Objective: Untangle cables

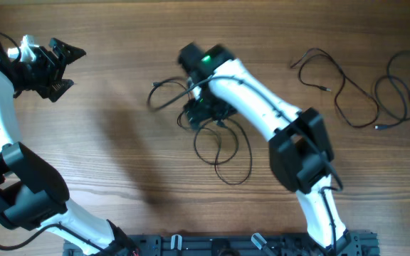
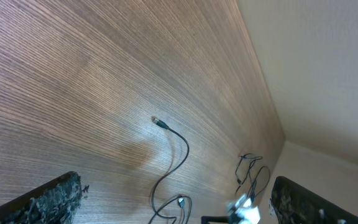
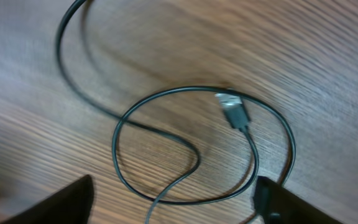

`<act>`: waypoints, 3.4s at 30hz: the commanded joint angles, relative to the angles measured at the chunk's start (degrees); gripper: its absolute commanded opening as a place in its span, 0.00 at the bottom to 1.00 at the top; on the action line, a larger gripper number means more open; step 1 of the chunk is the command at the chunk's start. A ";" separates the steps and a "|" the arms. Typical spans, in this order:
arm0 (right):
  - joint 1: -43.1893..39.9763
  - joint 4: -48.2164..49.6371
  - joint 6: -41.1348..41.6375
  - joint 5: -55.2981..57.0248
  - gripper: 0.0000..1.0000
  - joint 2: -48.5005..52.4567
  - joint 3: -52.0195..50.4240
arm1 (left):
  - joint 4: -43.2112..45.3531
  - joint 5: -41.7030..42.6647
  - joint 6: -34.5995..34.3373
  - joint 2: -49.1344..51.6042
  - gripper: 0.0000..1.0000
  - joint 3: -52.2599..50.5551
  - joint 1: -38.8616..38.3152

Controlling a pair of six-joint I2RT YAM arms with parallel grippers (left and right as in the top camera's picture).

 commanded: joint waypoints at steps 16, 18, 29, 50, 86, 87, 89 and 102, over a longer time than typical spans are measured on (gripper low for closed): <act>9.25 4.04 -7.72 14.12 1.00 6.08 -8.46 | -0.02 0.00 1.18 -0.11 1.00 -0.15 0.04; 9.01 4.42 -7.74 14.01 1.00 6.08 -9.60 | -0.02 0.00 1.18 -0.11 1.00 -0.15 0.07; 8.63 5.62 -11.10 6.03 0.29 6.08 -13.79 | -0.02 0.00 1.18 -0.11 1.00 -0.15 0.04; 4.24 2.67 -10.14 0.31 0.95 5.53 -6.95 | -0.02 0.00 1.18 -0.11 1.00 -0.15 0.04; -0.87 12.76 -13.70 -15.17 1.00 -1.77 -20.28 | -0.02 0.00 1.18 -0.11 1.00 -0.15 0.04; -0.35 12.76 -13.70 -15.17 1.00 -1.77 -20.28 | -0.02 0.00 1.18 -0.11 1.00 -0.15 0.04; 0.85 12.79 -13.68 -14.95 1.00 -1.77 -20.28 | -0.02 0.00 1.18 -0.11 1.00 -0.15 0.04; 8.76 12.17 -12.15 -2.54 0.84 -1.77 -20.31 | -0.02 0.00 1.18 -0.11 1.00 -0.15 0.04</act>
